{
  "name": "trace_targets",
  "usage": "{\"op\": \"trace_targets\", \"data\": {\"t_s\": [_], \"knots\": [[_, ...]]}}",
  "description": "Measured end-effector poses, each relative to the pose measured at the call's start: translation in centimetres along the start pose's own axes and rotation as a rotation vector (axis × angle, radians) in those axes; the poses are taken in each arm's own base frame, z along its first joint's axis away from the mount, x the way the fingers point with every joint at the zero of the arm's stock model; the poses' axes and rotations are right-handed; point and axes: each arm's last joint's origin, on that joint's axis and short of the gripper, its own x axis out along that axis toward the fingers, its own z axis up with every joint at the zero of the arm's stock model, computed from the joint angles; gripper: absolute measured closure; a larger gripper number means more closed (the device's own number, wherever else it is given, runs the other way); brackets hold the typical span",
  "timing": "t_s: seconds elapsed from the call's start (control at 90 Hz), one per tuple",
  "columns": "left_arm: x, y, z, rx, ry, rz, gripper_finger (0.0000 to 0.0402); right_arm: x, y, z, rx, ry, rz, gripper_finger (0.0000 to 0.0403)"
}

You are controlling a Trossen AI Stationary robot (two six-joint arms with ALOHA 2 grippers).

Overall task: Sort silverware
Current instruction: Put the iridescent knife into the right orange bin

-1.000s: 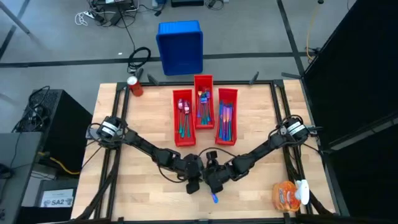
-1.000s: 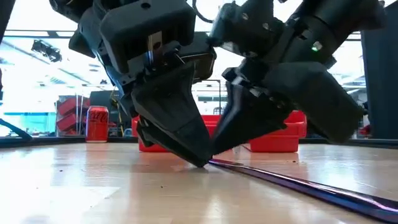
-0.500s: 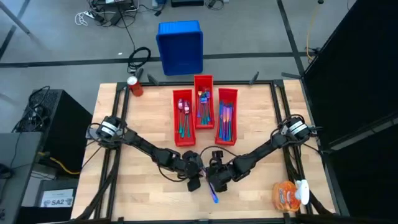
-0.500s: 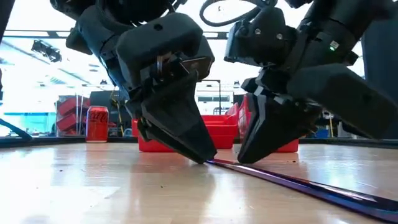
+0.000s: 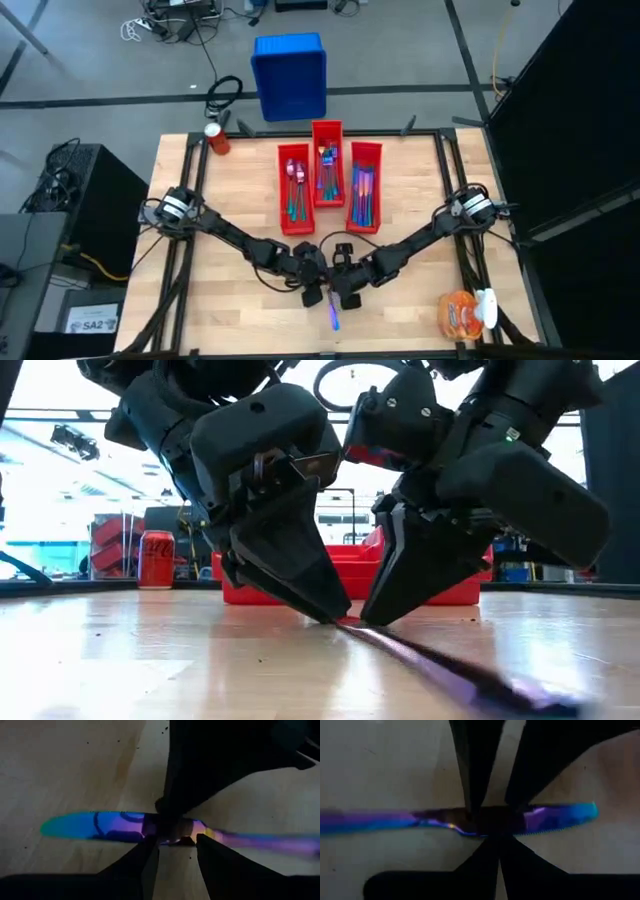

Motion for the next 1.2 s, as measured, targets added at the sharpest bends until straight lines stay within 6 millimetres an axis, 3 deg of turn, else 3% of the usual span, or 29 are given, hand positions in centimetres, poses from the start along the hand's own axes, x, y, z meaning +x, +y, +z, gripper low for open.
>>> {"op": "trace_targets", "data": {"t_s": [0.256,0.667,0.833,1.0,1.2], "knots": [[0.1,-0.1,0.0,0.000,-0.009,-0.009,0.0280,0.0,0.3,0.8,0.006,-0.088,0.041,0.0402],[-0.1,-0.1,0.0,0.007,0.006,-0.015,0.0280,-0.1,0.7,0.9,-0.062,-0.132,-0.065,0.0403],[-1.7,-0.3,0.6,0.007,0.036,-0.016,0.0280,-0.2,1.1,0.9,-0.094,-0.155,-0.104,0.0403],[-4.6,-1.1,2.2,-0.024,-0.012,-0.058,0.0280,-0.8,1.6,1.0,-0.106,-0.169,-0.116,0.0403],[-6.0,-0.6,2.1,-0.097,0.080,0.027,0.0280,-1.8,2.9,1.1,-0.271,-0.155,-0.170,0.0403]]}}
